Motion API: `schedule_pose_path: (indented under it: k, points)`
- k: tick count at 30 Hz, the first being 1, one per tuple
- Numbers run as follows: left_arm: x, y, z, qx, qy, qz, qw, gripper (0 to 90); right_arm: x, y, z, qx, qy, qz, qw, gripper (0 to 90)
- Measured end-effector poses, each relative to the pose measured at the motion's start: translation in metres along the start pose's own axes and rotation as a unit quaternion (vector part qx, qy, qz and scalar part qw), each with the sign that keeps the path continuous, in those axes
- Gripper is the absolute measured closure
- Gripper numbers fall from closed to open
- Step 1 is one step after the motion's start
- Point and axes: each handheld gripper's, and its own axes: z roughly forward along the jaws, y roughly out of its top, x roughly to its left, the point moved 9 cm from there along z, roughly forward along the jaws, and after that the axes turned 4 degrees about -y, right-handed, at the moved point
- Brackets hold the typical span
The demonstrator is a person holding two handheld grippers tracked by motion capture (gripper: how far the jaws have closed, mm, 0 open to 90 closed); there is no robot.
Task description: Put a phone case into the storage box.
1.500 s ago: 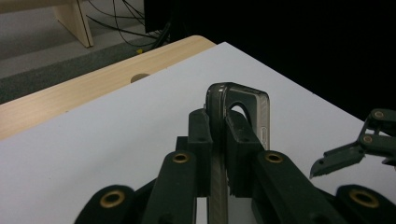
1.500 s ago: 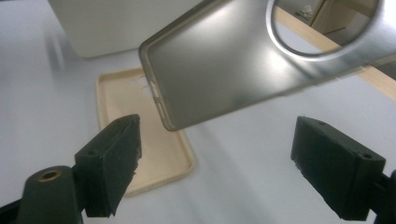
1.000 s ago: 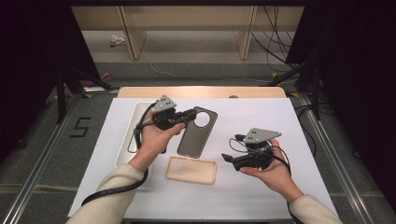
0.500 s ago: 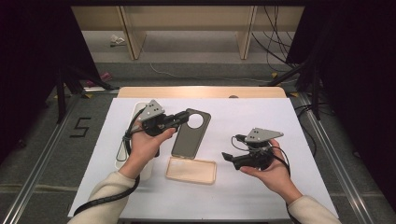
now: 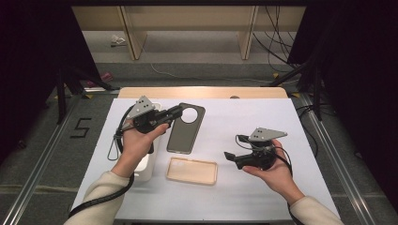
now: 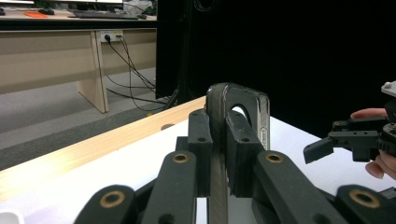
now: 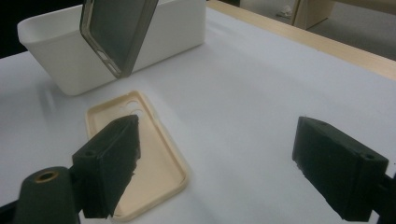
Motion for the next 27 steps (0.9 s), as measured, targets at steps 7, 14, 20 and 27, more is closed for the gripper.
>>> schedule_pose_path:
  k: [7, 14, 20, 27]
  points:
    - [0.006, 0.004, -0.005, -0.004, 0.006, 0.003, 1.0, 81.5, -0.001, 0.001, 0.0, -0.004, 0.0, 0.009, 1.0, 16.2]
    - [0.013, 0.012, -0.014, -0.016, 0.013, 0.005, 0.9998, 81.5, -0.002, 0.0, 0.0, -0.005, 0.001, 0.013, 0.9999, 16.1]
    - [0.02, 0.018, -0.022, -0.024, 0.021, 0.004, 0.9995, 81.5, -0.002, 0.0, 0.0, -0.005, 0.002, 0.015, 0.9999, 16.1]
    - [0.026, 0.021, -0.027, -0.026, 0.026, 0.005, 0.9993, 81.6, -0.002, 0.0, -0.001, -0.005, 0.003, 0.016, 0.9999, 16.1]
